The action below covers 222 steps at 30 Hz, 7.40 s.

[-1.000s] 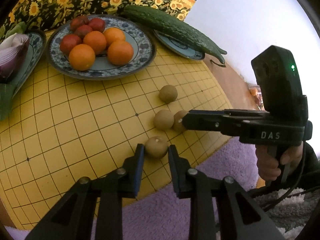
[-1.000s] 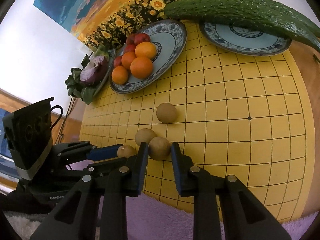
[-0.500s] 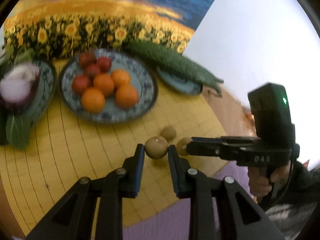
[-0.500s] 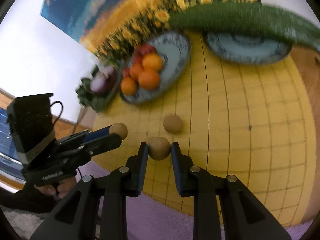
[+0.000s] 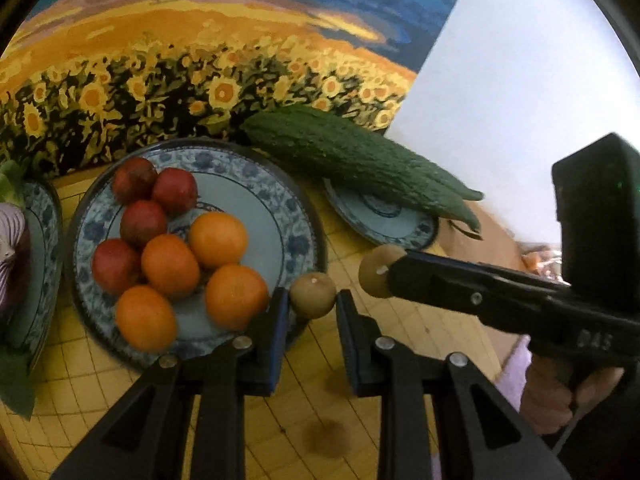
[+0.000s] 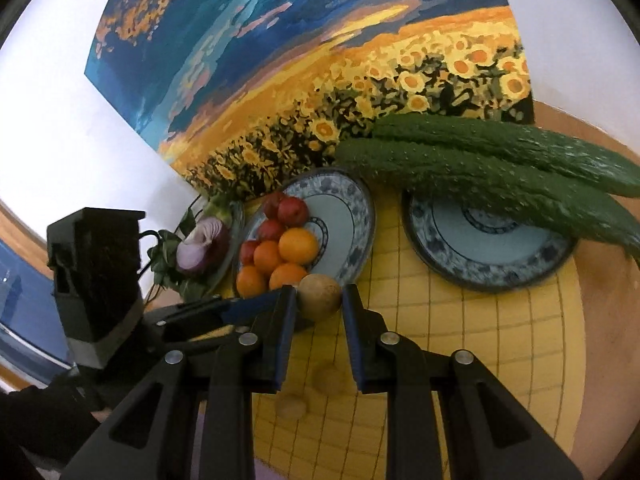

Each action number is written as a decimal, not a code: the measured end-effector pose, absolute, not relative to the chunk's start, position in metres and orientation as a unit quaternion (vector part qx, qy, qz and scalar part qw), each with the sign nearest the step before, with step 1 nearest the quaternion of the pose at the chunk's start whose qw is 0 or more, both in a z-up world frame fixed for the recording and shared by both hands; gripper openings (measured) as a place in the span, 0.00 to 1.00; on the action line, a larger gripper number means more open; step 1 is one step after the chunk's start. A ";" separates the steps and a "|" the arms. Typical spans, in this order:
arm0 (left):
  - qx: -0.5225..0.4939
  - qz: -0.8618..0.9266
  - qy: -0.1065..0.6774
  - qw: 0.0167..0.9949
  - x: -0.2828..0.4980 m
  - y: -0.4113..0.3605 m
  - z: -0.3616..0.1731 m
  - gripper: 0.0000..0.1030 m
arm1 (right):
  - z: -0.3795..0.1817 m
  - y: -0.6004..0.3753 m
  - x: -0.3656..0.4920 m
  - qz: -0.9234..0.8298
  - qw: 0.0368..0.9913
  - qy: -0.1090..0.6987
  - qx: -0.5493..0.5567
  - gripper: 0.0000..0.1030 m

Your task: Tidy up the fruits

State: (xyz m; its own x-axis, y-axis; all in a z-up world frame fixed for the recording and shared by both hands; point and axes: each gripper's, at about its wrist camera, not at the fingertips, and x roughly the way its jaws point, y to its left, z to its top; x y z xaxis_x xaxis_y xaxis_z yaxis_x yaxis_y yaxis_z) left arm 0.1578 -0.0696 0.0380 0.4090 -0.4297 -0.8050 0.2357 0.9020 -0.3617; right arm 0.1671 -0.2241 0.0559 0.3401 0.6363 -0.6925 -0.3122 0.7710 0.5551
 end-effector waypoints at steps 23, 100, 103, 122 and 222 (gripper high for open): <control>-0.136 -0.117 0.488 0.854 0.138 -0.048 0.055 0.30 | 0.015 -0.163 0.217 0.367 0.738 0.551 0.133 0.24; -0.006 -0.230 0.534 0.814 0.055 -0.071 0.028 0.47 | 0.032 -0.230 0.097 0.264 0.773 0.573 0.067 0.30; -0.007 -0.237 0.533 0.812 0.060 -0.076 0.024 0.47 | 0.033 -0.234 0.098 0.262 0.774 0.571 0.073 0.30; -0.040 -0.248 0.530 0.810 0.069 -0.074 0.017 0.23 | 0.036 -0.208 0.116 0.279 0.795 0.538 0.035 0.30; -0.068 -0.060 0.432 0.897 0.021 0.001 0.197 0.23 | 0.219 -0.180 0.031 0.293 0.897 0.322 -0.081 0.24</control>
